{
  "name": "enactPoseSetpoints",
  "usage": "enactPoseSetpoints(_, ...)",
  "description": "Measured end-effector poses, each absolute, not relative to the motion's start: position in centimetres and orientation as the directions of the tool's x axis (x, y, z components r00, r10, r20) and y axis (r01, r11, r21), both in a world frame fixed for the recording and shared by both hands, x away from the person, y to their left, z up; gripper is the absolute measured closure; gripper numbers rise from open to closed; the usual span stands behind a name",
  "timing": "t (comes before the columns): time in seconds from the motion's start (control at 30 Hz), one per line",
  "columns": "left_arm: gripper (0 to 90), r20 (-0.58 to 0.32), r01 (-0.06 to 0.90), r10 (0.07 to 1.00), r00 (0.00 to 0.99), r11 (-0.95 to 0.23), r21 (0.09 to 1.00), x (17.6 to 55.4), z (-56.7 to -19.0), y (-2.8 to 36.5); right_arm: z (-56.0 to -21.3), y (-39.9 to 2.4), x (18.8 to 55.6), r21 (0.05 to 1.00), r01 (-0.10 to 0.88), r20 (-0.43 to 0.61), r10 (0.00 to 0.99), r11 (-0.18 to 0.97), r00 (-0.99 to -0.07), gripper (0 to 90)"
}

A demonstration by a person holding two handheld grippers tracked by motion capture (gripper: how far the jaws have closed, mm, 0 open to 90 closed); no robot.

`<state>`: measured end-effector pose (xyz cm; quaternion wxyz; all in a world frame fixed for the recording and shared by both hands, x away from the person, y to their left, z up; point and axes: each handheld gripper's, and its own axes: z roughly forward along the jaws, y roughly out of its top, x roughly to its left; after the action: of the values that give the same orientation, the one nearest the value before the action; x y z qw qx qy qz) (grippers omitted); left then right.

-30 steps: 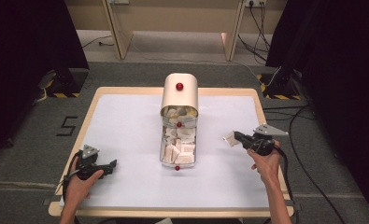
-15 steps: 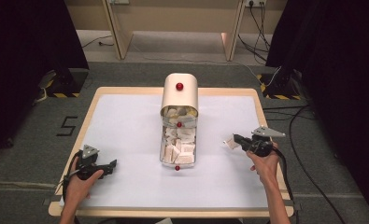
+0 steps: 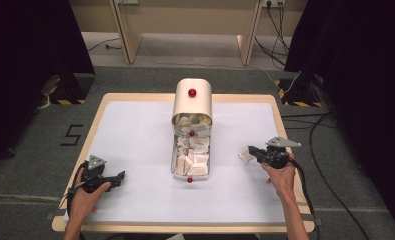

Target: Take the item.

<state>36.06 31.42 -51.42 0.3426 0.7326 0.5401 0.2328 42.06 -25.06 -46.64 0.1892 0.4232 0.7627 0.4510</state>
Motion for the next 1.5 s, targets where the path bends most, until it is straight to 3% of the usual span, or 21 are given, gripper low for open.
enactPoseSetpoints(0.37, 12.2, -0.029, 0.632, 0.951, 0.308, -0.182, 0.753, 36.1, -51.4, 31.4, -46.8, -25.3, 42.2, 0.842, 0.483, 0.082, 0.828, 0.24, -0.554, 88.5)
enactPoseSetpoints(0.77, 12.2, -0.029, 0.632, 0.951, 0.308, -0.182, 0.754, 36.1, -51.4, 31.4, -46.9, -25.6, 42.3, 0.824, 0.494, 0.027, 0.852, 0.277, -0.522, 80.7)
enactPoseSetpoints(1.1, 12.1, -0.029, 0.632, 0.951, 0.308, -0.182, 0.753, 36.1, -51.4, 31.4, -46.7, -25.7, 42.4, 0.822, 0.506, 0.037, 0.861, 0.263, -0.508, 65.4)
enactPoseSetpoints(1.2, 12.2, -0.029, 0.632, 0.951, 0.308, -0.182, 0.753, 36.1, -51.4, 31.4, -46.5, -25.7, 42.3, 0.819, 0.514, 0.033, 0.873, 0.255, -0.486, 56.6)
enactPoseSetpoints(1.5, 12.2, -0.029, 0.632, 0.951, 0.308, -0.181, 0.754, 36.1, -51.4, 31.4, -45.3, -25.3, 42.0, 0.844, 0.485, 0.04, 0.873, 0.231, -0.485, 48.6)
